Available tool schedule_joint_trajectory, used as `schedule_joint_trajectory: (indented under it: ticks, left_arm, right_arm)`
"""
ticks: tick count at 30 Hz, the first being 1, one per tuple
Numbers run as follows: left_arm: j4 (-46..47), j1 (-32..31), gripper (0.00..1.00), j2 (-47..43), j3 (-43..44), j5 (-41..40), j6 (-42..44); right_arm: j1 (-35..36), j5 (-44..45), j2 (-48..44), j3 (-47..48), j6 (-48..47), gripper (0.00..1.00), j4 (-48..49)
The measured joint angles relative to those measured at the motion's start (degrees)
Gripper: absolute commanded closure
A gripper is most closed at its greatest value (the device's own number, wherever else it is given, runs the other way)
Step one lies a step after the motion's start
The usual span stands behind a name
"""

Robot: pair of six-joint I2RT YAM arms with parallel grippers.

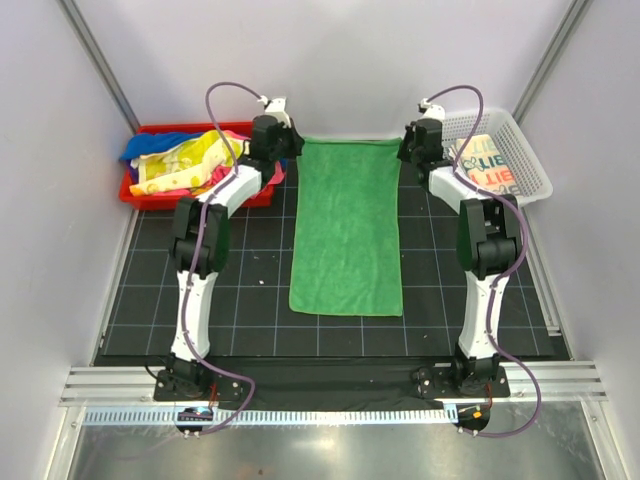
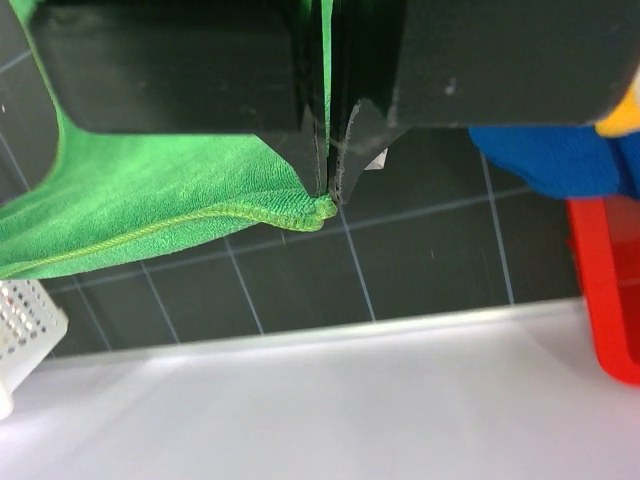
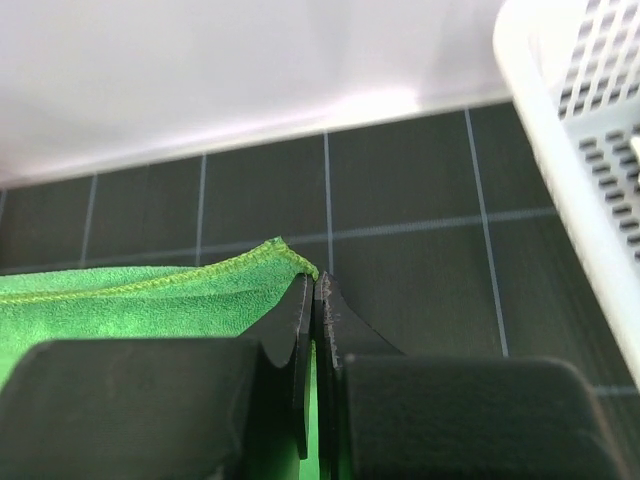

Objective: Fold and stack the towels
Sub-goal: Fold the towel

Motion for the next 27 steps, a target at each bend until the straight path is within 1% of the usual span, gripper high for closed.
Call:
schedule_joint_trajectory:
  ticks: [7, 16, 24, 27]
  left_arm:
    - [1.8, 0.0, 1.00, -3.4, -8.3, 1.5, -1.6]
    - [5.8, -0.4, 1.00, -14.1, -21.6, 2.3, -4.1]
    - [10.8, -2.4, 1.00, -24.4, -37.5, 1.9, -5.1]
    - [11.2, -3.6, 1.00, -27.4, -43.0, 1.3, -5.4]
  right_arm:
    - [0.0, -1.0, -4.0, -7.7, 1.7, 0.99, 0.1]
    - [0.0, -2.9, -15.0, -19.2, 6.2, 0.99, 2.2]
    - [0.0, -5.2, -25.2, -33.7, 10.8, 0.99, 4.0]
    - [0.0, -5.4, -29.9, -39.1, 11.8, 0.99, 3.8]
